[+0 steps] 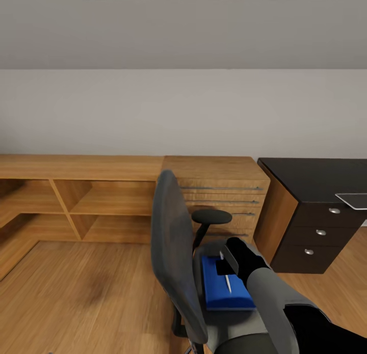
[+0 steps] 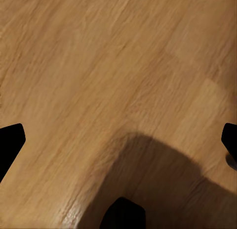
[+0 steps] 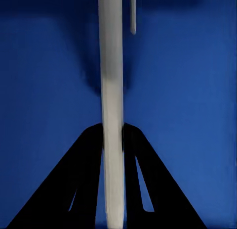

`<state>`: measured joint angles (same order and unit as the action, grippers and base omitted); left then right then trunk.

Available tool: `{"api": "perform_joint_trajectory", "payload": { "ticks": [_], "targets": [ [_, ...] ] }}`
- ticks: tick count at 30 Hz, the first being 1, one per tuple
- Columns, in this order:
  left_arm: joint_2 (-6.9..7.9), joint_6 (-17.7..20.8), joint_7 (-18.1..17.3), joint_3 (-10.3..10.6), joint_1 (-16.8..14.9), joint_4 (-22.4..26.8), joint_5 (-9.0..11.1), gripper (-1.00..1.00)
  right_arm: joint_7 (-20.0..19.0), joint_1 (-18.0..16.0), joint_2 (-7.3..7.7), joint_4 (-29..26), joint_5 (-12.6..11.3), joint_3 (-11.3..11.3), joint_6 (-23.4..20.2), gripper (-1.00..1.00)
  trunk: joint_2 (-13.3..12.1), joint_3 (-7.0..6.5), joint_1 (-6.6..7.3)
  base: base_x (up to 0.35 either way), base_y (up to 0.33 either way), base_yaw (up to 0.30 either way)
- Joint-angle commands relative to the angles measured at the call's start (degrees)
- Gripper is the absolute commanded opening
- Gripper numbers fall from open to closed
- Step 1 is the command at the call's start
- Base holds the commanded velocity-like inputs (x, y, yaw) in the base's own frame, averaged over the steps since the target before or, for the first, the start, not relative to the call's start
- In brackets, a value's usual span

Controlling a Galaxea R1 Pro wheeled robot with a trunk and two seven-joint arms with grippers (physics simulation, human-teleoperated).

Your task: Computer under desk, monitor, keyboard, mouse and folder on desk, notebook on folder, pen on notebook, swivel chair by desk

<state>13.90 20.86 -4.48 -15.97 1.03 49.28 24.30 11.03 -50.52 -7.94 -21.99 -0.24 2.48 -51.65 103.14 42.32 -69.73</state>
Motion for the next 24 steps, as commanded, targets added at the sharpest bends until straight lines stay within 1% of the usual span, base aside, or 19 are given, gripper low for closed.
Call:
{"api": "perform_joint_trajectory", "payload": {
  "ticks": [1,12,18,24],
  "targets": [
    [-0.01,0.4,-0.1,-0.1,0.0,0.1,0.3,1.0,0.3,0.0,-0.05,-0.1,-0.1,0.3,-0.3,-1.0,-0.4,-0.14,0.23,0.0,0.0,0.0],
    [-0.09,0.2,-0.1,-0.1,0.0,0.1,0.4,1.0,0.3,0.0,-0.23,-4.1,-0.1,0.3,-3.6,-1.0,-4.8,-2.11,2.64,0.0,0.0,0.0],
    [-0.1,0.2,0.0,-0.1,0.0,-0.2,0.4,1.0,0.3,0.0,-0.2,-6.9,-0.2,0.5,-4.0,-1.0,-7.2,-3.19,3.96,0.0,0.0,0.0],
    [-0.14,0.2,0.0,0.0,0.0,-0.2,0.4,1.0,0.3,0.0,-0.13,-8.2,-1.5,0.9,-4.1,-1.0,-9.6,-4.27,5.28,0.0,0.0,0.0]
  ]
}}
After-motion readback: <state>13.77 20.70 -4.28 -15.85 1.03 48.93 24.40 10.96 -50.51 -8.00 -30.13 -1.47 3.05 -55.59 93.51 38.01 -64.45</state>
